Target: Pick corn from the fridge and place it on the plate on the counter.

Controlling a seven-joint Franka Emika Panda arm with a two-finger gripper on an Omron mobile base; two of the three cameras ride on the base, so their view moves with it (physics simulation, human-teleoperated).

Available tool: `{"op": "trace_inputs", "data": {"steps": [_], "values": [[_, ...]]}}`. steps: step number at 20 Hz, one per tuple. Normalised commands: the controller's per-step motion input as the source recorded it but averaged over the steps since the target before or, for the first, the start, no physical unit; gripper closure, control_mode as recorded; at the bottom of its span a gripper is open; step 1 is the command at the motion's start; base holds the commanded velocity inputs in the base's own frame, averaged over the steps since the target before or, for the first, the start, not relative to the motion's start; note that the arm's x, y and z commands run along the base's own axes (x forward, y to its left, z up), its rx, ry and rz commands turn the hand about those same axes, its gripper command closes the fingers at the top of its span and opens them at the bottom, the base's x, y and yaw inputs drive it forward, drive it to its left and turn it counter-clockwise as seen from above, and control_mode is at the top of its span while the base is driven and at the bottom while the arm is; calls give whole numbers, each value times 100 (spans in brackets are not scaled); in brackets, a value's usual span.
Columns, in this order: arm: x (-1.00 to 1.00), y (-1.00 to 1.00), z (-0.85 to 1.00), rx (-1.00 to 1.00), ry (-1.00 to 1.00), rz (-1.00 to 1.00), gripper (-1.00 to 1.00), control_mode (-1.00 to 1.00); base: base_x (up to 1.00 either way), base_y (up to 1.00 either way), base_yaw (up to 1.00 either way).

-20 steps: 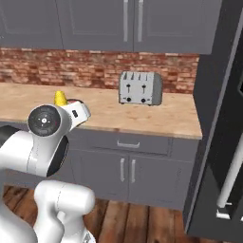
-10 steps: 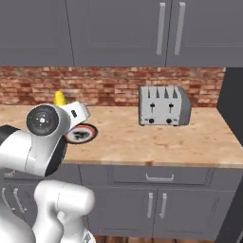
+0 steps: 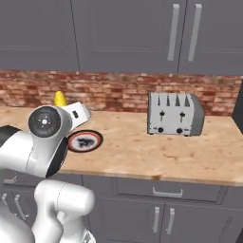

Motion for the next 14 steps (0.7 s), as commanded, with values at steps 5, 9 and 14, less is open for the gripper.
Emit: {"op": "trace_inputs", "data": {"steps": [5, 9, 14], "values": [[0, 0, 0, 0, 0, 0, 100, 100, 56, 0, 3], [4, 0, -12, -3, 13, 0, 100, -100, 23, 0, 0], [18, 16, -70, -21, 60, 0, 100, -100, 0, 0, 0]]}}
